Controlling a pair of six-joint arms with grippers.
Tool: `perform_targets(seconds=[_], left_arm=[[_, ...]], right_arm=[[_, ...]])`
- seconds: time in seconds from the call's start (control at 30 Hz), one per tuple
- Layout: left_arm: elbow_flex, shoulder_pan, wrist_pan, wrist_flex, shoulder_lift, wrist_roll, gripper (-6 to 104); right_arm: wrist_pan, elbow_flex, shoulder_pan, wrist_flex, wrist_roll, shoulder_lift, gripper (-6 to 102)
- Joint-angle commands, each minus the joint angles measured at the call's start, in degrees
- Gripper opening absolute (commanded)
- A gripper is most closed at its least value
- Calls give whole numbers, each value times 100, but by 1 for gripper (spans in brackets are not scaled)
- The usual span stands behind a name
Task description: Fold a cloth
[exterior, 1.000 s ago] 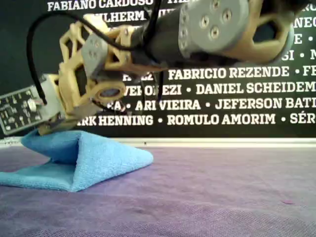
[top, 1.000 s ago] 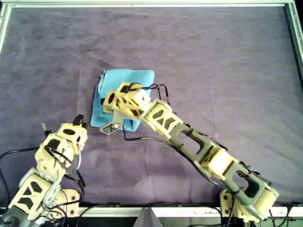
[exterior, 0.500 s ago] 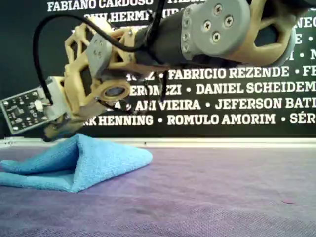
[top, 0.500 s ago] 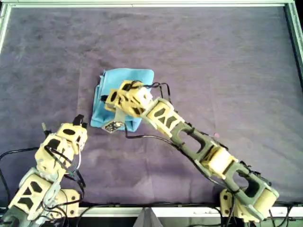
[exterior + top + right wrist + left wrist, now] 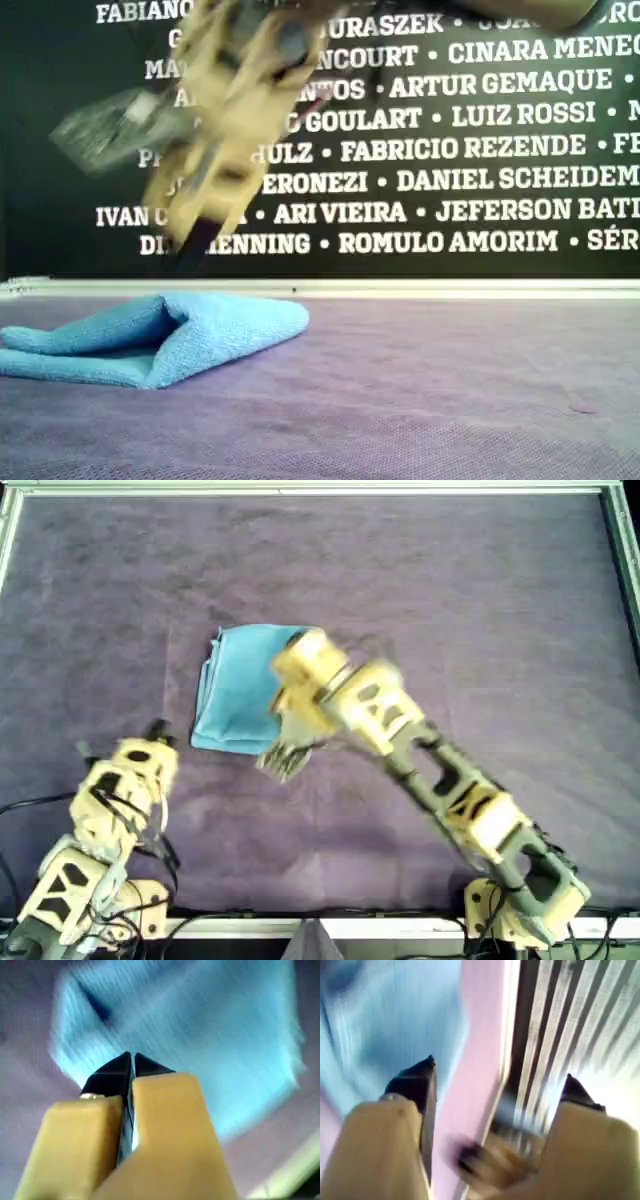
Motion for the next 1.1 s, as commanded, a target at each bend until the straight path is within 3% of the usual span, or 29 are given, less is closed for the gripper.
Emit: perform_targets(seconds=[0.0, 0.07, 0.13, 0.37, 0.67, 0.83, 1.07], left_arm=[[-97, 694, -281, -18, 97, 18, 88], [-97, 984, -264, -18, 97, 18, 88], [-97, 1072, -246, -9, 97, 18, 88], [-97, 1028, -308, 0, 97, 18, 88], [-97, 1020, -281, 0, 97, -53, 88], [-97, 1081, -316, 0, 97, -62, 88], [-105, 1072, -316, 0, 97, 9, 89]], right_arm=[[-35, -281, -404, 44, -9, 1573, 2], [-26, -272, -668, 53, 0, 2030, 2], [62, -272, -940, 62, 0, 2496, 2], [44, 879, -2171, 70, 9, 3990, 2], [-44, 5432, -3138, -105, 9, 5924, 2], [-44, 7963, -3665, -1389, -105, 8042, 3], [-26, 12217, -4333, -4087, -53, 11417, 3]])
